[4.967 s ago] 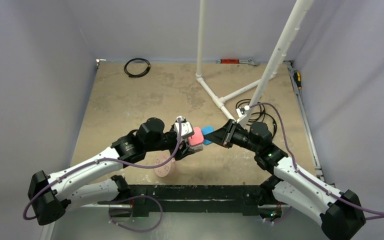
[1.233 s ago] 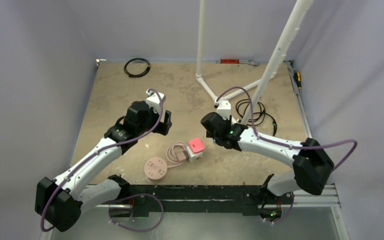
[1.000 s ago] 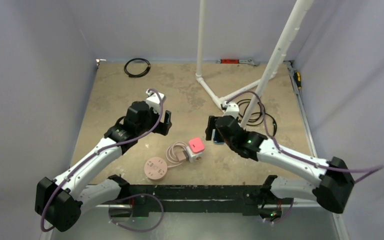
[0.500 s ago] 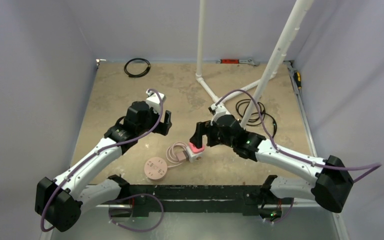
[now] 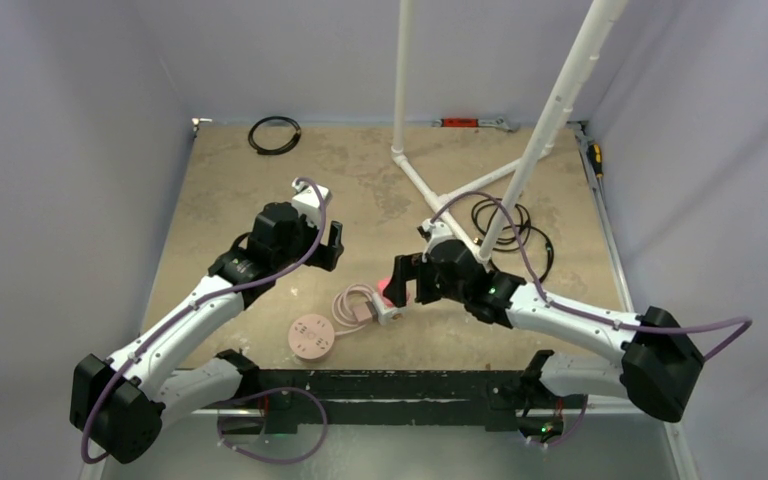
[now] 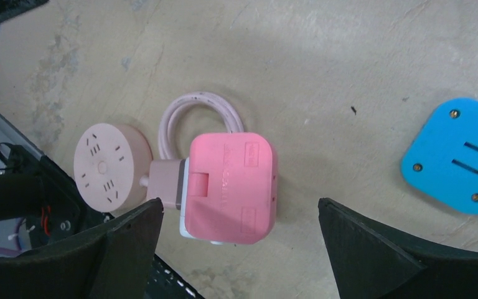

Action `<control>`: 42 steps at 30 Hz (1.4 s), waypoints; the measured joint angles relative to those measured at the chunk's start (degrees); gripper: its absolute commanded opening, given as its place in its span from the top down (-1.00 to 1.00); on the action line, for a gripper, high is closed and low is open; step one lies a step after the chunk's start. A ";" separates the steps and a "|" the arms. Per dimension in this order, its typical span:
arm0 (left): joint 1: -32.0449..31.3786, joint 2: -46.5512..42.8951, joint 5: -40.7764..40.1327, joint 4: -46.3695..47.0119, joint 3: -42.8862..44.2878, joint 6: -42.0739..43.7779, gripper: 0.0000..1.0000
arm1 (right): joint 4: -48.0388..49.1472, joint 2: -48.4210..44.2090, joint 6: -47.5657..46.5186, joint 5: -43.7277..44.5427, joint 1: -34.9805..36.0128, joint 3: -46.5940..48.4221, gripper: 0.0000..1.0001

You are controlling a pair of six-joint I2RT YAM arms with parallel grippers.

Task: Pull the plug off the socket
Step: Remove the plug from the socket.

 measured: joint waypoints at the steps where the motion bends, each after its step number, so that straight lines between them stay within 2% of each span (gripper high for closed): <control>1: 0.00 0.00 0.00 0.00 0.00 0.00 -0.62 | 0.57 -0.46 0.61 -0.13 0.26 -0.98 -0.93; 13: 0.00 0.33 0.02 -0.02 0.00 0.00 -0.62 | 3.26 -3.21 5.20 1.03 4.66 -4.42 -0.93; 25: 0.00 0.72 0.07 -0.04 0.00 0.00 -0.62 | 6.51 4.35 8.15 6.49 10.64 -4.61 -0.87; 28: 0.00 0.85 0.07 -0.04 0.00 0.00 -0.62 | 6.54 5.38 9.01 8.74 11.69 -4.61 -0.72; 38: 0.00 0.92 0.52 -0.04 0.00 0.00 -0.60 | 7.52 5.70 9.88 13.60 12.13 -4.68 0.14; 42: 0.00 0.94 2.34 0.00 0.00 0.00 -0.60 | 8.26 5.62 9.11 13.73 12.13 -5.03 0.62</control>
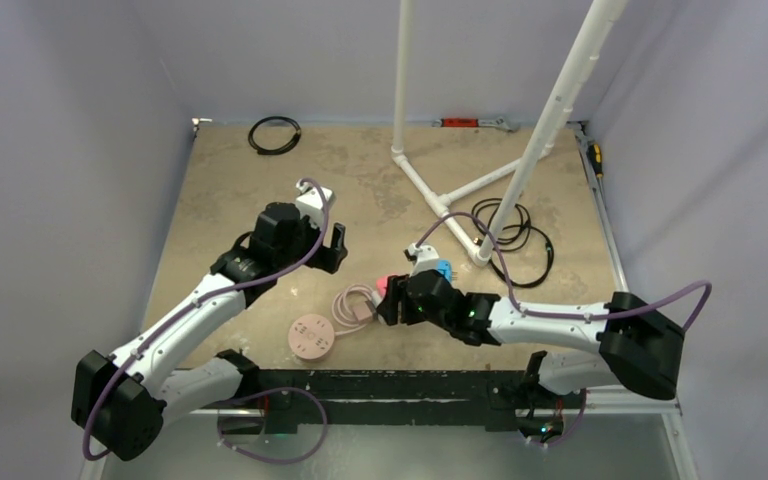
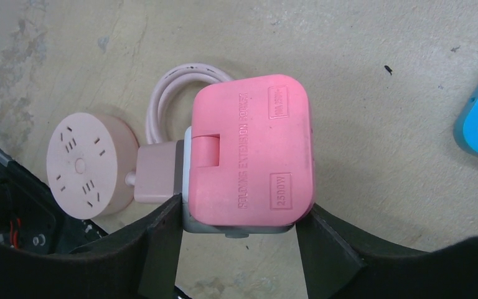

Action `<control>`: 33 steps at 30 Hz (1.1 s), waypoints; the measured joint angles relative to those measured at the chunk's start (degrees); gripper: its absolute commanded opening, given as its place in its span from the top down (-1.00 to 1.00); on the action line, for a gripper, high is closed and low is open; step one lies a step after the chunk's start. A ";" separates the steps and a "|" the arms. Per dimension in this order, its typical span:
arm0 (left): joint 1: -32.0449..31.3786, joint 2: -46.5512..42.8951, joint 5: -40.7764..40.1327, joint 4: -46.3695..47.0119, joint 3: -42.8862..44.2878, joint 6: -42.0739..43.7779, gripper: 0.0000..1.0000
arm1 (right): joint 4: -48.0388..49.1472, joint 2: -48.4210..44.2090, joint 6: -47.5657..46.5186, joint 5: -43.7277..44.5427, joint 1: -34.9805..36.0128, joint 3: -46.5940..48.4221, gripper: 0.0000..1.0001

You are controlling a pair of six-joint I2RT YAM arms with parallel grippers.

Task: Pull the plug off the socket
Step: Remove the plug from the socket.

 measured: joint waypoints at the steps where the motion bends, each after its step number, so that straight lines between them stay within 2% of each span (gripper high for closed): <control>1: 0.00 0.00 0.79 0.00 0.00 -0.02 -0.60 | 0.33 -0.11 -0.33 -0.02 0.00 -0.17 0.75; 3: 0.00 0.35 2.82 0.04 0.17 -0.09 -0.60 | 1.20 -0.63 -1.31 0.00 0.00 -0.87 0.97; 4: 0.00 0.74 4.17 0.07 0.44 -0.31 -0.57 | 1.55 -1.09 -1.79 0.02 0.00 -1.29 1.00; 8: 0.00 2.71 11.80 2.03 1.75 -1.92 -0.44 | 4.61 -5.64 -4.96 0.11 0.00 -4.66 1.00; 17: 0.00 6.12 32.44 10.40 3.23 -6.21 -0.48 | 20.02 -13.51 -13.97 2.10 0.00 -11.54 1.00; 25: 0.15 6.19 37.57 12.59 3.19 -8.13 -0.65 | 31.34 -17.59 -18.78 4.04 0.00 -16.33 1.00; 28: 0.57 5.99 38.16 12.46 3.19 -8.26 -0.74 | 32.48 -18.78 -19.19 5.97 0.02 -16.90 1.00; 33: 0.79 5.09 36.68 10.27 3.02 -5.35 -0.75 | 31.58 -19.23 -18.45 10.95 0.04 -16.85 1.00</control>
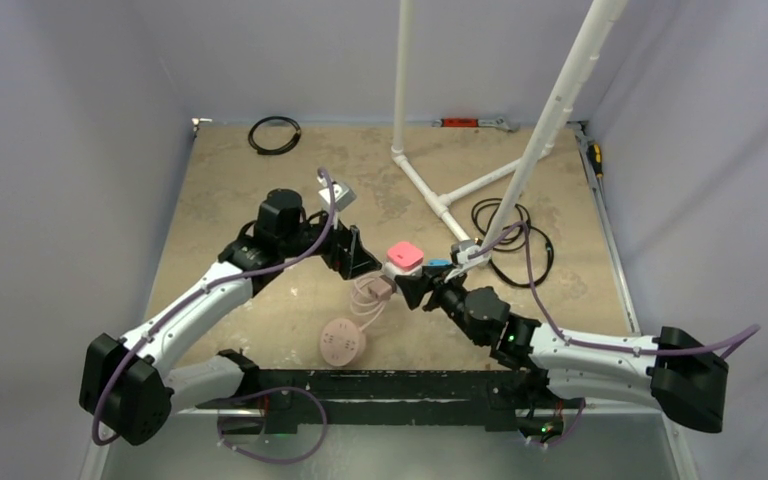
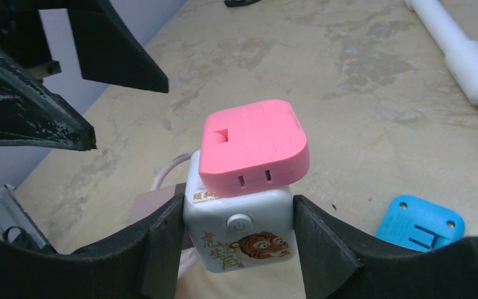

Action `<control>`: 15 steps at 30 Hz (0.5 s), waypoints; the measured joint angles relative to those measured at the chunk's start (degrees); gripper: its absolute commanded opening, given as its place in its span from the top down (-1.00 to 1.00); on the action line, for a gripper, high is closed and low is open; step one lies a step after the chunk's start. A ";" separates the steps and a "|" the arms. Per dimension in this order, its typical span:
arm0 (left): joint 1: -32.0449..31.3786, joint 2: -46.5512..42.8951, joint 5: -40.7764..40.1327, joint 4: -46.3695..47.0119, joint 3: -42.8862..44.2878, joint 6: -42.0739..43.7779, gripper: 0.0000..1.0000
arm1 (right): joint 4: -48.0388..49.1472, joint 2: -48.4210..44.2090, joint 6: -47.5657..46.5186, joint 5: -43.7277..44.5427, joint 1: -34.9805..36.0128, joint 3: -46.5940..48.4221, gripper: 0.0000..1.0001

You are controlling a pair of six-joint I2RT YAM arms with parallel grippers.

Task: Pull the plug off the socket
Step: Remove the plug from the socket.

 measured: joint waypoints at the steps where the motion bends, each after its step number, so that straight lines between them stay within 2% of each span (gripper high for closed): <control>1: -0.11 -0.11 -0.50 -0.46 -0.11 0.50 -0.75 | -0.48 0.04 0.35 0.83 0.00 0.07 1.00; 4: -1.31 -0.28 -2.21 -1.57 -0.85 1.79 -0.75 | -2.38 0.85 1.86 3.19 0.00 0.68 1.00; 10: -8.55 3.67 -7.04 -5.31 -0.90 4.87 -0.75 | -4.85 3.43 5.33 5.57 0.00 1.97 1.00; 15: -9.51 8.37 -8.83 -8.20 -0.90 5.66 -0.75 | -5.27 3.67 7.87 6.47 0.00 1.97 1.00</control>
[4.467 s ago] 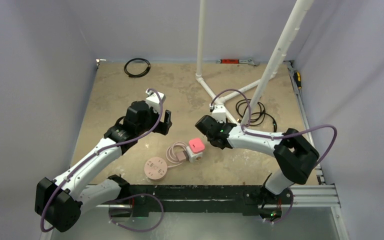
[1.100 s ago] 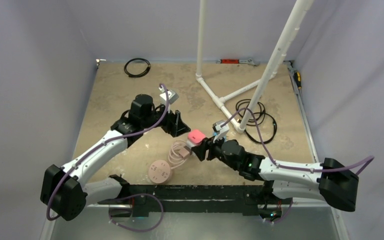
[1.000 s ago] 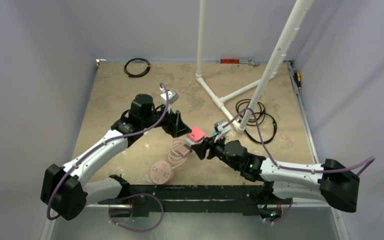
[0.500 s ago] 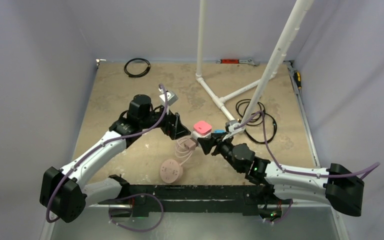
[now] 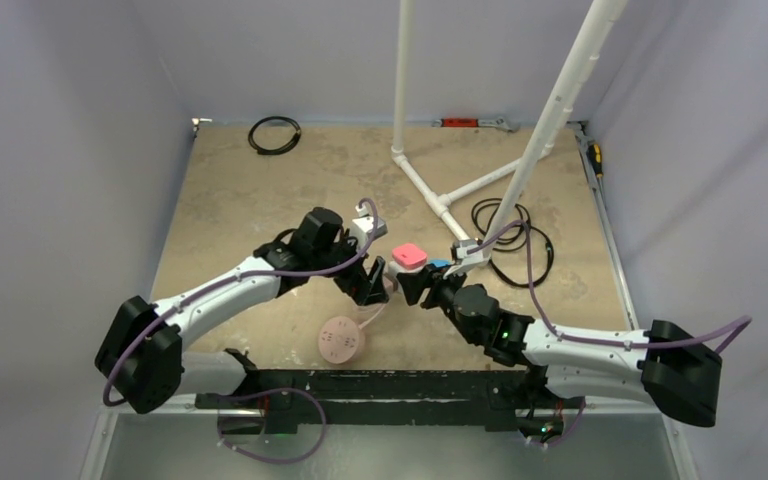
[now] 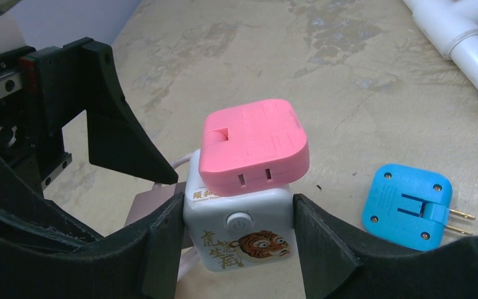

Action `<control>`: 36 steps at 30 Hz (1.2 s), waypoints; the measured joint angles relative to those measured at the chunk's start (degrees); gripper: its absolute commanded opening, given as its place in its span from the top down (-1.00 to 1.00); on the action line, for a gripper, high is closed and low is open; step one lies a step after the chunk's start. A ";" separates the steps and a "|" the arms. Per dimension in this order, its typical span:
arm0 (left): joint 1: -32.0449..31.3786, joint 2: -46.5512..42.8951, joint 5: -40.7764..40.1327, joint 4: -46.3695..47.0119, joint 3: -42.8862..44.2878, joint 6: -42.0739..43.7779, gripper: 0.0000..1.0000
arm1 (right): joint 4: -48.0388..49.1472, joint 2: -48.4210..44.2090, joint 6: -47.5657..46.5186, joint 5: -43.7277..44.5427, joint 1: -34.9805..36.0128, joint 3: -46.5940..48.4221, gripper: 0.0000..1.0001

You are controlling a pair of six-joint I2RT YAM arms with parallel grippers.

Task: Pull the plug off the socket
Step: Remove the plug from the socket.

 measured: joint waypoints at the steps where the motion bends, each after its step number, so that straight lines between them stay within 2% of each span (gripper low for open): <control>1: 0.00 0.28 -0.28 -0.24 0.00 0.02 -0.74 | -0.09 -0.02 0.33 0.02 0.00 0.00 1.00; 4: 0.00 0.70 -0.81 -0.33 0.00 0.00 -0.59 | -0.46 0.00 0.92 0.02 0.00 0.00 1.00; 8: 0.00 1.66 -0.46 -0.11 0.00 -0.35 -0.27 | -0.74 0.55 1.40 -0.02 0.00 0.00 1.00; 14: -0.66 4.68 0.81 0.70 0.00 -0.90 -0.22 | -1.73 1.75 2.69 -0.13 0.00 0.00 1.00; 17: -1.03 5.86 1.16 0.79 0.00 -1.33 -0.08 | -1.75 2.16 3.41 -0.20 0.00 0.00 1.00; 22: -1.42 6.32 1.81 0.85 0.00 -1.86 0.54 | -1.86 2.97 4.28 -0.15 0.00 0.00 1.00; 26: -1.44 6.82 1.84 0.72 0.00 -1.90 0.94 | -1.77 3.91 5.03 -0.31 -0.04 0.00 1.00; 27: -1.44 7.08 1.77 0.57 0.00 -1.95 1.00 | -1.77 4.42 5.40 -0.44 -0.04 0.04 0.95; 29: -1.42 7.80 1.68 0.42 0.00 -2.19 1.00 | -2.21 5.44 6.10 -0.61 -0.04 0.42 0.64; 32: -1.40 9.25 1.40 0.02 0.00 -2.78 1.00 | -3.19 7.76 7.63 -0.94 -0.07 1.27 0.28; 36: -1.38 10.43 1.05 -0.81 0.00 -2.95 1.00 | -3.21 10.08 10.47 -1.88 -0.09 1.33 0.04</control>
